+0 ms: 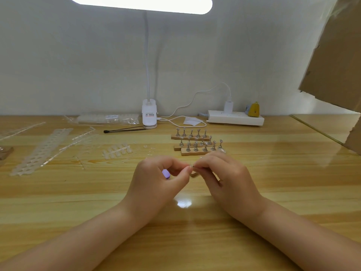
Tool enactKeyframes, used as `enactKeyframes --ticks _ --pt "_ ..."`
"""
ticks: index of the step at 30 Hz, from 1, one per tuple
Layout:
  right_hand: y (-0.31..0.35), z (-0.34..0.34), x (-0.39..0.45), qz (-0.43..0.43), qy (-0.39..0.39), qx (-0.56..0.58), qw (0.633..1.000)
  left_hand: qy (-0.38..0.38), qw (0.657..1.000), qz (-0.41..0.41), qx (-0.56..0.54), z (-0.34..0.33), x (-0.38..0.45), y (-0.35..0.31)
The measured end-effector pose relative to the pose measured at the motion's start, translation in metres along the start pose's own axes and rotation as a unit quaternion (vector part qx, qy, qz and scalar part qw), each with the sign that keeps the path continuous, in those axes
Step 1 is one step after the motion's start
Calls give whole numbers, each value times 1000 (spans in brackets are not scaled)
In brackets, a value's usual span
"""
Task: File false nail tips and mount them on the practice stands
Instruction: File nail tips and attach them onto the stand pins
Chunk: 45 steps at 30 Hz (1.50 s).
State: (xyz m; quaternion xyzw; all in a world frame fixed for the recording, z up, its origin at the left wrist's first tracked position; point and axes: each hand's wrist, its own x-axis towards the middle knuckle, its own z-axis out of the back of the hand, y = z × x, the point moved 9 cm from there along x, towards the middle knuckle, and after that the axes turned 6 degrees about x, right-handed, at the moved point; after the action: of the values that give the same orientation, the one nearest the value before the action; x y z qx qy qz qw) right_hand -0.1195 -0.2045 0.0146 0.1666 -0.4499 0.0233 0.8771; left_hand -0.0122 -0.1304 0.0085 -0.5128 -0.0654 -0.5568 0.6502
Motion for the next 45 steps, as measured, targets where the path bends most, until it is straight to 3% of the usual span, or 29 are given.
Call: enactKeyframes --ticks 7,14,20,28,34,45 --pt "1 -1 -1 10 -2 -18 1000 8 1000 8 -4 -1 0 0" --pt "-13 -3 -1 -78 -19 61 995 -21 1000 -1 3 3 2 1" --pt "-12 -6 -1 -71 -12 67 995 -26 996 -76 36 3 3 -9" --pt "-14 -8 -3 -80 -8 93 992 -10 998 -43 35 0 4 -1" --pt "-41 -6 -7 -214 -36 140 966 -32 998 56 19 3 2 23" --pt "-80 -21 -19 -360 79 -33 929 -8 996 90 21 -6 0 34"
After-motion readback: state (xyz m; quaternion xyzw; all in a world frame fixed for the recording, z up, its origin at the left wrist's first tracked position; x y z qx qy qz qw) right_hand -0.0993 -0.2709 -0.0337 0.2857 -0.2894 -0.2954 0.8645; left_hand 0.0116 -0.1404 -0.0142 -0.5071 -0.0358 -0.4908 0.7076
